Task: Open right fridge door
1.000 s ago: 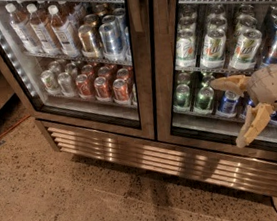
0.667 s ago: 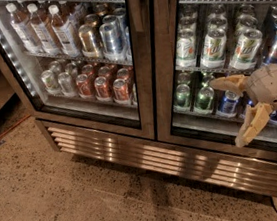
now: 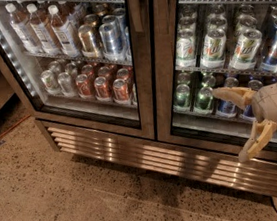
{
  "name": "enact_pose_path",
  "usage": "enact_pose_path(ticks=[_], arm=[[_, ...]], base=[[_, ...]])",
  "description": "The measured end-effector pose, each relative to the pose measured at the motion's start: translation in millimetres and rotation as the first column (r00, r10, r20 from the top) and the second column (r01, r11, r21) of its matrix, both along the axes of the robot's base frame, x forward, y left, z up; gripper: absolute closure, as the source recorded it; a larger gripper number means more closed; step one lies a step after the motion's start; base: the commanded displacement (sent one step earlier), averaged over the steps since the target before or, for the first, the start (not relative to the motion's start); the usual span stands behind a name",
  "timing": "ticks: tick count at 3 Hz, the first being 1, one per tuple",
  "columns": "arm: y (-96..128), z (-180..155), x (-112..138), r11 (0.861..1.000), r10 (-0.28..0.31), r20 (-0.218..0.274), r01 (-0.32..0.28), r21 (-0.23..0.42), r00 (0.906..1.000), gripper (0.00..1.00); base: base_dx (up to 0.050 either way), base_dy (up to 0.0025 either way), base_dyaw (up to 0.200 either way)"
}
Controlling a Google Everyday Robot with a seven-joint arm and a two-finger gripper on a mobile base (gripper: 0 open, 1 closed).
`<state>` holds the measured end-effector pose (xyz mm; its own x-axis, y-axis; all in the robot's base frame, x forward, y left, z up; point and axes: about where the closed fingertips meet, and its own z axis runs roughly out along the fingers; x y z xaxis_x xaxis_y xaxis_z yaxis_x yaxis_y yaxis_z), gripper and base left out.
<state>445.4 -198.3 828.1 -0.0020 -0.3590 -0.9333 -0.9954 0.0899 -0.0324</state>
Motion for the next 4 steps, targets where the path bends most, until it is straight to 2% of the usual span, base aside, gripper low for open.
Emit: enact_pose_path(ticks=[1,2,3,4], arm=[[5.5,-1.8,1.5,1.0,0.007,-0.006,-0.007,-0.011,1.0,0.0],[11.9,2.0,0.2,0.998,-0.051,0.03,0.05,0.033,0.9982,0.0],[19.6,5.9,-1.1,0.991,-0.128,0.085,0.125,0.045,0.9882,0.0],[19.6,5.9,-1.1,0.991,-0.128,0.085,0.125,0.045,0.9882,0.0]], base=[[0.0,0.0,0.0],[0.0,0.0,0.0],[0.0,0.0,0.0],[0.0,0.0,0.0]])
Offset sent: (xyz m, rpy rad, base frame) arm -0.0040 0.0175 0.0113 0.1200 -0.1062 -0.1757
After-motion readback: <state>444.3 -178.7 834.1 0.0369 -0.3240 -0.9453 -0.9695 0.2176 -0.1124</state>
